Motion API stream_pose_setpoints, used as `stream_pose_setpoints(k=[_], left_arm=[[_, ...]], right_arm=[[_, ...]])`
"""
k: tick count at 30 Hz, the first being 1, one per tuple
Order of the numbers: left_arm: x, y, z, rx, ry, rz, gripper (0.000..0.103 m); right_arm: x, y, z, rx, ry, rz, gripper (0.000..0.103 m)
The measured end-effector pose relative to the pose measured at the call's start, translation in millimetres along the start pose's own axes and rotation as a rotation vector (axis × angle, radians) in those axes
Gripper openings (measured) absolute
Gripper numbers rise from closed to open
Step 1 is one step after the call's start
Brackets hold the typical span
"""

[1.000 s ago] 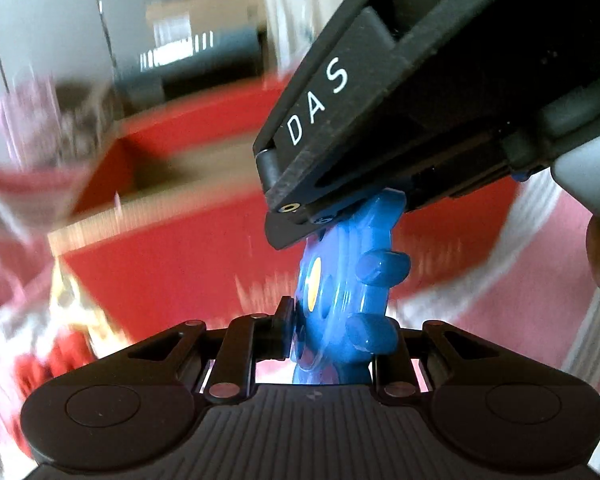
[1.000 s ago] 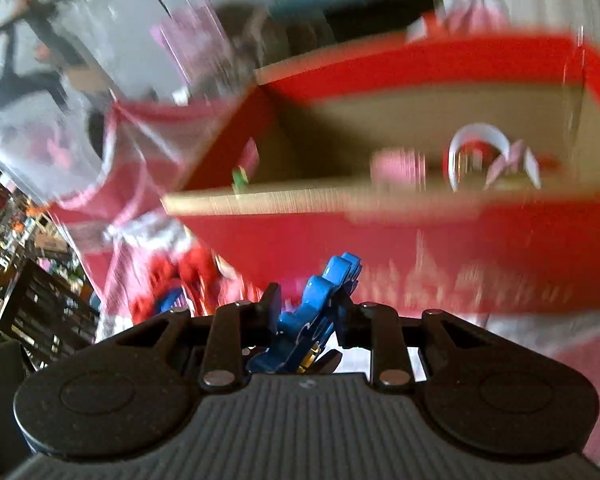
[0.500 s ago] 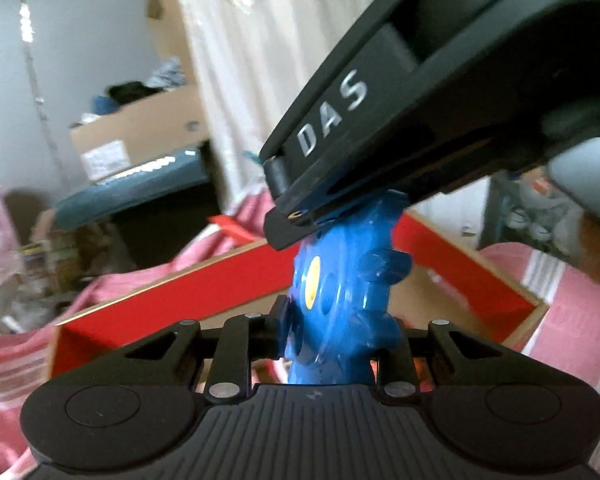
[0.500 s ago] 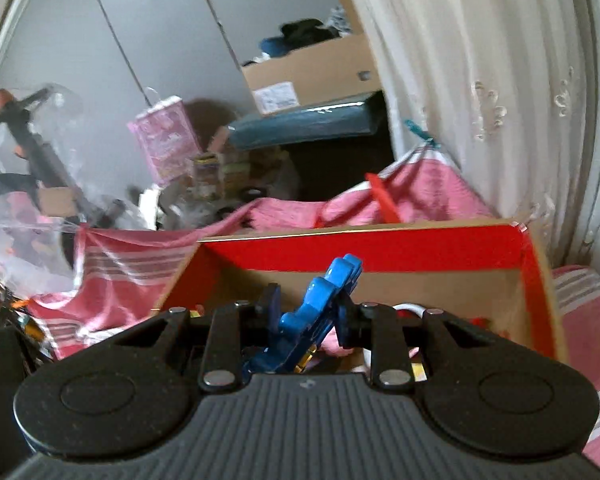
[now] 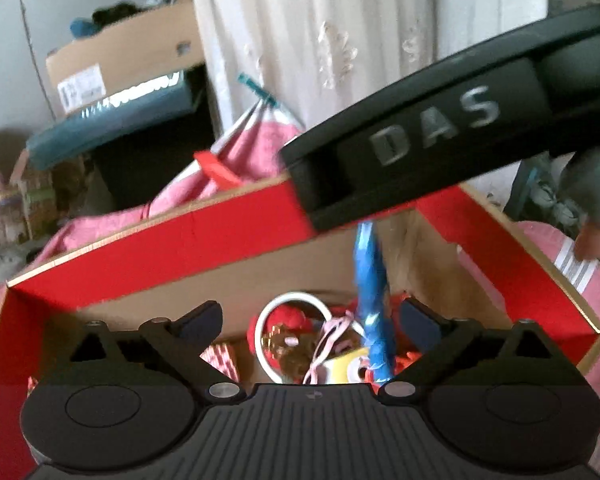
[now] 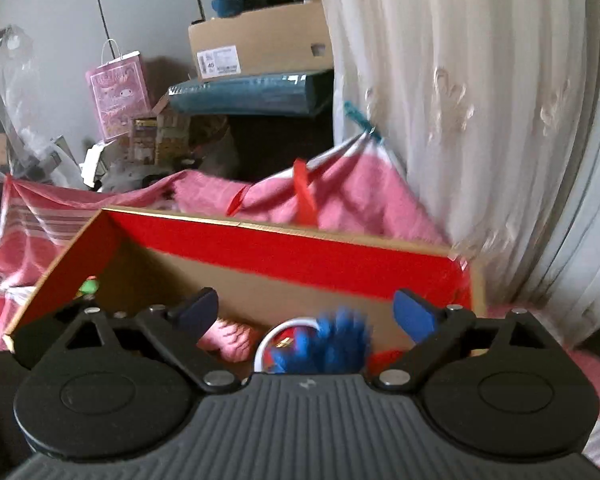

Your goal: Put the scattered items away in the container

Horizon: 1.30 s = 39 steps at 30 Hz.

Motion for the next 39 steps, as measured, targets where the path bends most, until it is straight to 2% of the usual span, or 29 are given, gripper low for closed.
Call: stream_pose_setpoints(k=[4, 11, 18, 28, 36, 39], left_arm=[[8.6, -9.7, 13.9, 0.047, 0.049, 0.016, 0.101], [12.2, -21.2, 14.9, 0.084, 0.047, 0.051, 0.101], [22.5, -26.6, 9.1, 0.078, -0.003, 0.088, 0.102], [44.3, -39.7, 11.9, 0.094, -0.02, 0.154, 0.102], [57.1, -51.2, 27.1, 0.144, -0.029, 0.227, 0.102], [56.5, -48.6, 28.4, 0.151, -0.075, 0.238, 0.102]], right_arm=[[-7.3, -0.7, 8.8, 0.054, 0.057, 0.034, 0.095], [-7.0, -13.6, 19.1, 0.112, 0.064, 0.043, 0.096], [-2.3, -25.3, 18.4, 0.146, -0.017, 0.04, 0.096], [-2.5, -36.8, 26.8, 0.182, -0.123, 0.041, 0.098], [4.2, -57.8, 50.7, 0.307, -0.161, -0.031, 0.099], [5.1, -67.6, 59.3, 0.361, -0.166, -0.055, 0.099]])
Point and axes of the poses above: each gripper's, at about its wrist camera, not at the fingertips, and z roughly the way its jaws point, x to its left, y to its top, the point moved 3 cm from there along z, roughly the way its jaws point, and after that the axes turned 5 degrees about z, right-handed, at the moved point
